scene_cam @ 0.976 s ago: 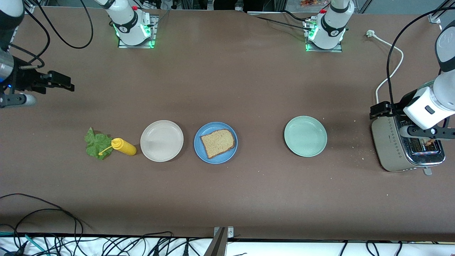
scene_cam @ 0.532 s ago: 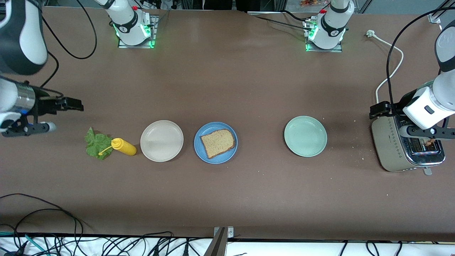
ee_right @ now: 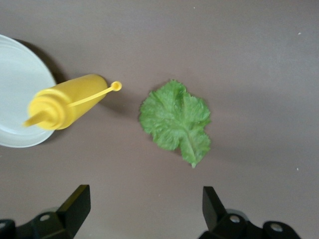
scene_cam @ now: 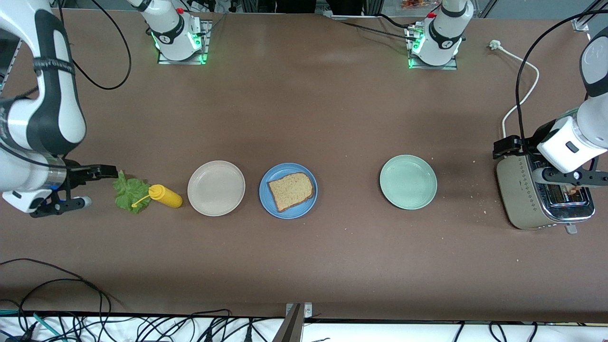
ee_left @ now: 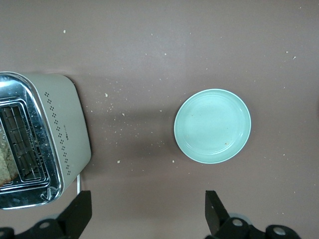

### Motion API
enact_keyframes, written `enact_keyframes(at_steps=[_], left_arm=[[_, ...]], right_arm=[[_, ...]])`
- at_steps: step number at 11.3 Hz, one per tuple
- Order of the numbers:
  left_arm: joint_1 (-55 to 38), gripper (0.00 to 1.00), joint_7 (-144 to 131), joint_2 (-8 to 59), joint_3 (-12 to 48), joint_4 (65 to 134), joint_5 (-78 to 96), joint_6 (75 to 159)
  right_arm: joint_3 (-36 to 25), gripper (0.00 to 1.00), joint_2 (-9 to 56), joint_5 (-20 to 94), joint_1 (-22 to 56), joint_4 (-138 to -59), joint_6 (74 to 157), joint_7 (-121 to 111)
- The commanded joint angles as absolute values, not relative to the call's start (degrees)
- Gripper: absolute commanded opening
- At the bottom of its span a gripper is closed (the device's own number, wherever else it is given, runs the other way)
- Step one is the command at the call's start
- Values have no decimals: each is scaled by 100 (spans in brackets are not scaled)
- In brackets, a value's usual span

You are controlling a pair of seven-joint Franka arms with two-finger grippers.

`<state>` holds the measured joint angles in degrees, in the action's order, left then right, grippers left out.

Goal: Make sandwich in blue plate with both arms
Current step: 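Lower the right gripper and grasp the lettuce leaf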

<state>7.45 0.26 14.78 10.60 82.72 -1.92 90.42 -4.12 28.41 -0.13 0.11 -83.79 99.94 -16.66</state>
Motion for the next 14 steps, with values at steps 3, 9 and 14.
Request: enact_keyframes(at_steps=[3,9,14], left_arm=[[791,100,132,1415,1107,8332,-255,9009],[791,100,141,1415,1107,8358,-255,9009],[791,100,141,1415,1107,8358,-255,9009]], right_arm=[[-290,100,3523,-149,-228,-8235,10712,-2283],[-290,100,4078,-88,-307,-8392,11214,-2539],[-272,100,4008,-18,-536,-9228,12294,-3225]])
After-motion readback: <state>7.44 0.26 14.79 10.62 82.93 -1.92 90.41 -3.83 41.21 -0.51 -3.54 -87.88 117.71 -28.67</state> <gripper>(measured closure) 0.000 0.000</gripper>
